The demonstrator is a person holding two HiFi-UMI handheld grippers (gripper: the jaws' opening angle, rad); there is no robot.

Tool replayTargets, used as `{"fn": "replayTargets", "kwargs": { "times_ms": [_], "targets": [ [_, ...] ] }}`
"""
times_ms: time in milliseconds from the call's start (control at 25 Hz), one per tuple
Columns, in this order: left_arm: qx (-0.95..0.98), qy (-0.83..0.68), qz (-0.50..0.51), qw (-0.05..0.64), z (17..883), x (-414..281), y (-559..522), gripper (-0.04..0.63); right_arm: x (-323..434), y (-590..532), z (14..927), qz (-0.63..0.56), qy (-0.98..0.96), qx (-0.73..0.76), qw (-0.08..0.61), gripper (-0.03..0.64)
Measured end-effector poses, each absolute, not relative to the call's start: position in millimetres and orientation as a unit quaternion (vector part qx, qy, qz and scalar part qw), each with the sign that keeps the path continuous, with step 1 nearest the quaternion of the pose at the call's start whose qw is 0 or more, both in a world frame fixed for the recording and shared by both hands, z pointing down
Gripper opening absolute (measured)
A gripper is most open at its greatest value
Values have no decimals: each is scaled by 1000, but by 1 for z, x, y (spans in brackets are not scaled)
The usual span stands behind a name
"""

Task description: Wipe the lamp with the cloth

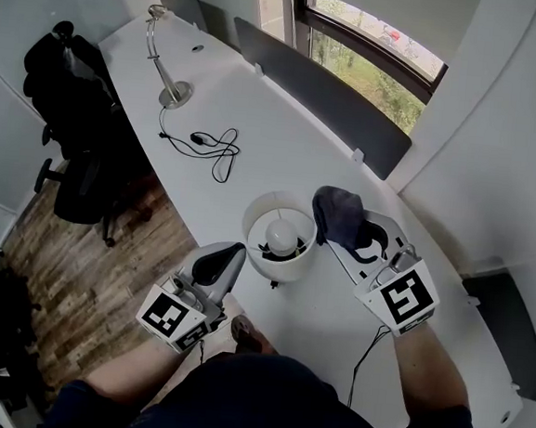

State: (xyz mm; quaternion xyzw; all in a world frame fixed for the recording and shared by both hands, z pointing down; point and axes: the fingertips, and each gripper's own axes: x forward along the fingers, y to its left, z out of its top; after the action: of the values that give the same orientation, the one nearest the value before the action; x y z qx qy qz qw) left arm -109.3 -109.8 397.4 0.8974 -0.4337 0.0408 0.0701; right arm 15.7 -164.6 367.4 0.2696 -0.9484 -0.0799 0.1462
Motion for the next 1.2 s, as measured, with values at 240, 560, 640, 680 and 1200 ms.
{"fn": "replayTargets", "kwargs": {
  "times_ms": [240,560,640,680,1200],
  "targets": [
    [896,-436,43,76,399,-112,-110,6,15,-178,365,-104,-945,274,147,123],
    [895,-438,48,69,397,-111,-114,6,12,-201,412,-110,-935,276,193,123],
    [896,-437,49,67,396,-110,-115,6,11,-206,423,-118,-933,270,206,123],
    [896,-437,48,67,395,-110,-115,6,10,-209,429,-122,-932,266,213,123],
    [890,-448,52,70,396,-113,-115,6,-5,-227,453,-190,-922,209,266,121]
  ]
}}
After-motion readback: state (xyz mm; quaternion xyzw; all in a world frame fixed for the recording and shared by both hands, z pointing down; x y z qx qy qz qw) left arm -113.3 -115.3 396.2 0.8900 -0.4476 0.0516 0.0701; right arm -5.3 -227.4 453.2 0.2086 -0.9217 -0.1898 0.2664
